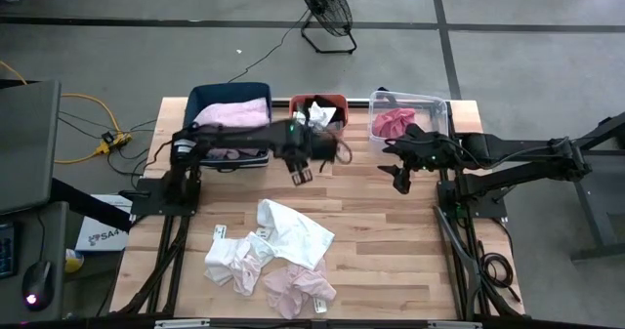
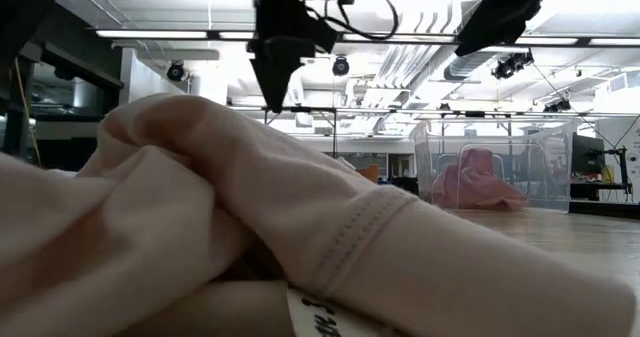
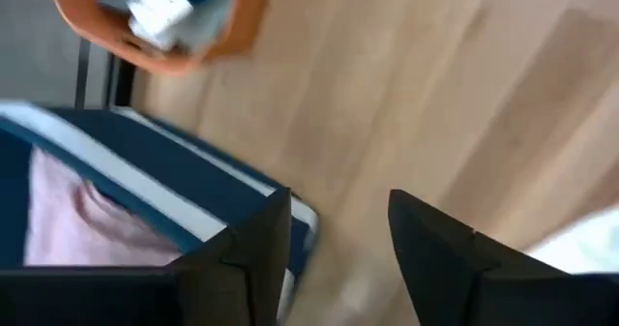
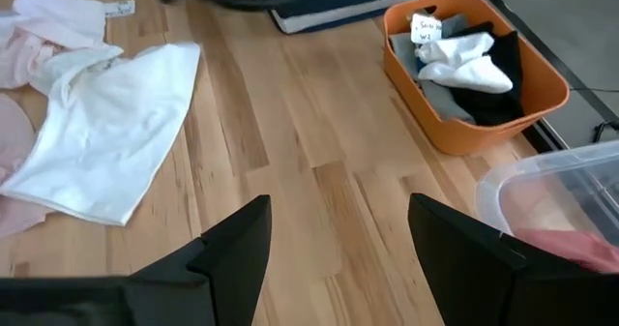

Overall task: Pick & Place Cloths
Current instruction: Adjust the white underwear on the table

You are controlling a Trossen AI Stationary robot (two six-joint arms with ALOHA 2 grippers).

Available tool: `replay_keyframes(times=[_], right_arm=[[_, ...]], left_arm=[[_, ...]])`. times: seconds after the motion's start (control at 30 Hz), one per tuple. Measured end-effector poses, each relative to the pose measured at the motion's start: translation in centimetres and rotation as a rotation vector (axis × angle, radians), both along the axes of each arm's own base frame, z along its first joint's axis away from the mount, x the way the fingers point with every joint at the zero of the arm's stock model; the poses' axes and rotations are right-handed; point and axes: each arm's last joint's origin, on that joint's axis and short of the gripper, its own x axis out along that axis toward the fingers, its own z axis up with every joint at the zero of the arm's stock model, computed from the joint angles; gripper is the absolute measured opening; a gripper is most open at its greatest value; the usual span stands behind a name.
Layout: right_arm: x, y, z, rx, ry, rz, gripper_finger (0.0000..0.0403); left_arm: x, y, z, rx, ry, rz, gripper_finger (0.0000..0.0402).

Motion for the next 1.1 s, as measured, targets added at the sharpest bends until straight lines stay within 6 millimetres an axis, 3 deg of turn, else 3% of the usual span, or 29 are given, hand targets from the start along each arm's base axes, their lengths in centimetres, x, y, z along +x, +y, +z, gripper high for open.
replay_keyframes(times=[0.4,0.67,0.83,1.1], right_arm=[[0.0,1.1,-0.1,0.023,0.006,0.04,0.0236],[-0.1,1.8,-0.1,0.024,0.006,0.081,0.0236],[-0.1,2.1,-0.1,0.023,0.006,0.095,0.0236],[-0.1,2.1,-0.1,0.026,0.005,0.094,0.0236]], left_arm=[[-2.6,-10.3,-4.8,-0.01,-0.1,0.078,0.0182],[-4.0,-15.6,-7.6,-0.089,-0.041,-0.226,0.0183],[-4.2,-17.0,-8.8,-0.157,-0.033,-0.376,0.0183],[-3.8,-15.9,-10.3,-0.202,-0.05,-0.384,0.0183]])
